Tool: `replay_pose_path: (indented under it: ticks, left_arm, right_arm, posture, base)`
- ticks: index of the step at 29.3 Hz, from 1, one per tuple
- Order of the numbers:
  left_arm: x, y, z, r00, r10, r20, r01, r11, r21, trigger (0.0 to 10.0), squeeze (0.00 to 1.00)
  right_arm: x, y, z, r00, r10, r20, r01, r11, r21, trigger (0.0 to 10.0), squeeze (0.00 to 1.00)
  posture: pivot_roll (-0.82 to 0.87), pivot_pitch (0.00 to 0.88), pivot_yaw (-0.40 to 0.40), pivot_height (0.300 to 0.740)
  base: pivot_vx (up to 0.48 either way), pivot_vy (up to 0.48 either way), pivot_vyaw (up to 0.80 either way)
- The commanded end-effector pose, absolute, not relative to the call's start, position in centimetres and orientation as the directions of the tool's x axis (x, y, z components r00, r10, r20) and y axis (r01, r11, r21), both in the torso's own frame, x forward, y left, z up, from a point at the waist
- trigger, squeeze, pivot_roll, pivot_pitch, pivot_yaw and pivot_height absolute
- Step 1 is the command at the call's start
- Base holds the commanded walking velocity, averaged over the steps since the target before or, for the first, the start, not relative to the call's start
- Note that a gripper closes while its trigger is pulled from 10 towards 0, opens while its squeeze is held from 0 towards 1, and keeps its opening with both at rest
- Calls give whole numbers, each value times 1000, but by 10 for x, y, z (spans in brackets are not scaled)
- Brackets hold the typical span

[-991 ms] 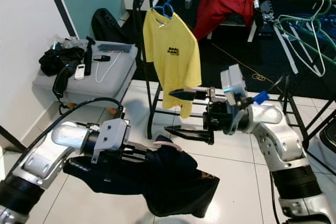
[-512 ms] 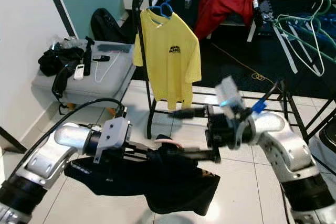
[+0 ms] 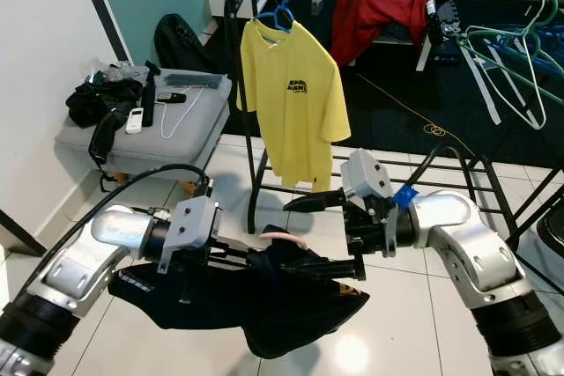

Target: Hang hanger

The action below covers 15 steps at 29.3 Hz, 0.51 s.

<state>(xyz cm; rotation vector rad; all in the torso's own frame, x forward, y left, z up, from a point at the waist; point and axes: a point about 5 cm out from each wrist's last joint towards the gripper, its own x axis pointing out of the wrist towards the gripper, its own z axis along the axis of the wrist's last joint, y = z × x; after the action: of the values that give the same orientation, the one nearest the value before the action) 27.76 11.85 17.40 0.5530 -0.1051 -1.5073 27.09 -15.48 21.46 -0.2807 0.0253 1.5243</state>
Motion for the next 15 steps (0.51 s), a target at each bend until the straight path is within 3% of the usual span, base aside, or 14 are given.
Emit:
replay_pose_path:
  ticks: [1,10,11,15]
  left_arm:
    - [276,112,179,66,-963,-260,904,-52,424,0,0]
    - [275,110,178,58,-964,-260,904,-60,422,0,0]
    - [275,110,177,58,-963,-263,905,-61,422,0,0]
    - [275,109,176,59,-962,-266,905,-61,421,0,0]
  right_arm:
    - [270,-149,218,39,984,-171,-985,9,-172,10000,0]
    - [270,-140,221,19,990,-142,-984,-7,-177,10000,0]
    - [270,-138,220,6,991,-137,-986,-17,-166,0,0]
    - [270,-133,220,-12,991,-135,-988,-32,-152,0,0]
  posture:
    - [-67,108,-2,740]
    - [-66,109,-3,740]
    - [-66,113,-3,740]
    - [-65,116,-3,740]
  base:
    - [0,0,0]
    - [0,0,0]
    - [0,0,0]
    - [0,0,0]
